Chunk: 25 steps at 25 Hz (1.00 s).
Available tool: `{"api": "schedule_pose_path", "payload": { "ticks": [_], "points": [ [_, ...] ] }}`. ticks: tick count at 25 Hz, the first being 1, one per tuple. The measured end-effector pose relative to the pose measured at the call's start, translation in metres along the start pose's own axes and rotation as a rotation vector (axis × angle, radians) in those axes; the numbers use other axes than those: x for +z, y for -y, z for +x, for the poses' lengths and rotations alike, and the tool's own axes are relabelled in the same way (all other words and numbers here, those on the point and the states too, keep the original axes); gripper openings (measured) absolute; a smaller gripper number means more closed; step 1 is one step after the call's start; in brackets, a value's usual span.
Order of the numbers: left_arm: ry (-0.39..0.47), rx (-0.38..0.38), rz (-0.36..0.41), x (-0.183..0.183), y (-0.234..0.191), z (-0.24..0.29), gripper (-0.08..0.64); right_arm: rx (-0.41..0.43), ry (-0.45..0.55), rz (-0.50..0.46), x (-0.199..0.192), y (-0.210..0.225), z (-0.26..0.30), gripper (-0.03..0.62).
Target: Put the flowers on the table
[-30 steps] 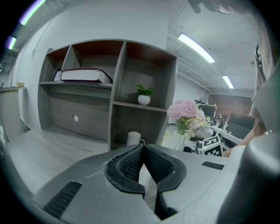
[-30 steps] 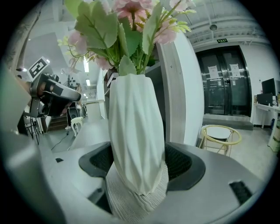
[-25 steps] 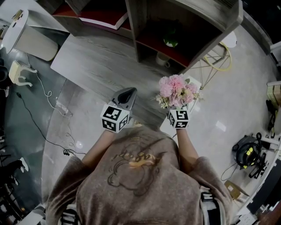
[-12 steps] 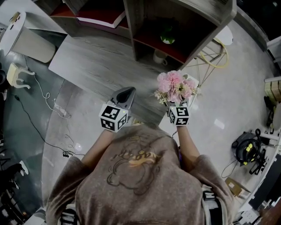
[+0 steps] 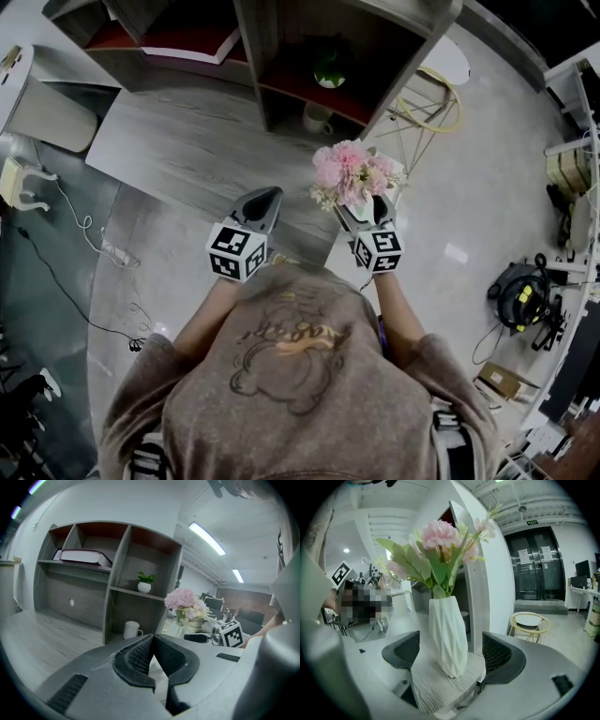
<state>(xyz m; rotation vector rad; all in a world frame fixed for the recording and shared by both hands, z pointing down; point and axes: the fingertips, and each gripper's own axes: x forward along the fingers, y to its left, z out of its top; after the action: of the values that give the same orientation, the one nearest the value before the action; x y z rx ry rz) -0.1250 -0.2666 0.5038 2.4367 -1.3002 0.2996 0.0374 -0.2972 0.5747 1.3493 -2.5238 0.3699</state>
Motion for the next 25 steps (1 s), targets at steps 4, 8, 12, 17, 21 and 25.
{"api": "schedule_pose_path", "payload": {
  "ticks": [4,8,12,17,21,25],
  "points": [
    [0.015,-0.024,-0.003,0.005,0.007,0.005,0.017,-0.023,0.026,0.028,0.012,0.003,-0.026,0.396],
    [0.028,-0.052,0.000,0.011,0.016,0.010,0.017,-0.050,0.052,0.055,0.022,0.007,-0.054,0.393],
    [0.039,-0.071,0.013,0.019,0.022,0.012,0.017,-0.080,0.075,0.085,0.033,0.012,-0.077,0.372],
    [0.059,-0.071,0.028,0.029,0.023,0.011,0.017,-0.082,0.122,0.110,0.052,0.009,-0.102,0.232],
    [0.069,-0.061,0.040,0.032,0.021,0.010,0.017,-0.125,0.176,0.101,0.064,0.011,-0.113,0.063],
    [0.074,-0.057,0.041,0.032,0.021,0.008,0.017,-0.144,0.187,0.087,0.066,0.010,-0.116,0.000]
  ]
}}
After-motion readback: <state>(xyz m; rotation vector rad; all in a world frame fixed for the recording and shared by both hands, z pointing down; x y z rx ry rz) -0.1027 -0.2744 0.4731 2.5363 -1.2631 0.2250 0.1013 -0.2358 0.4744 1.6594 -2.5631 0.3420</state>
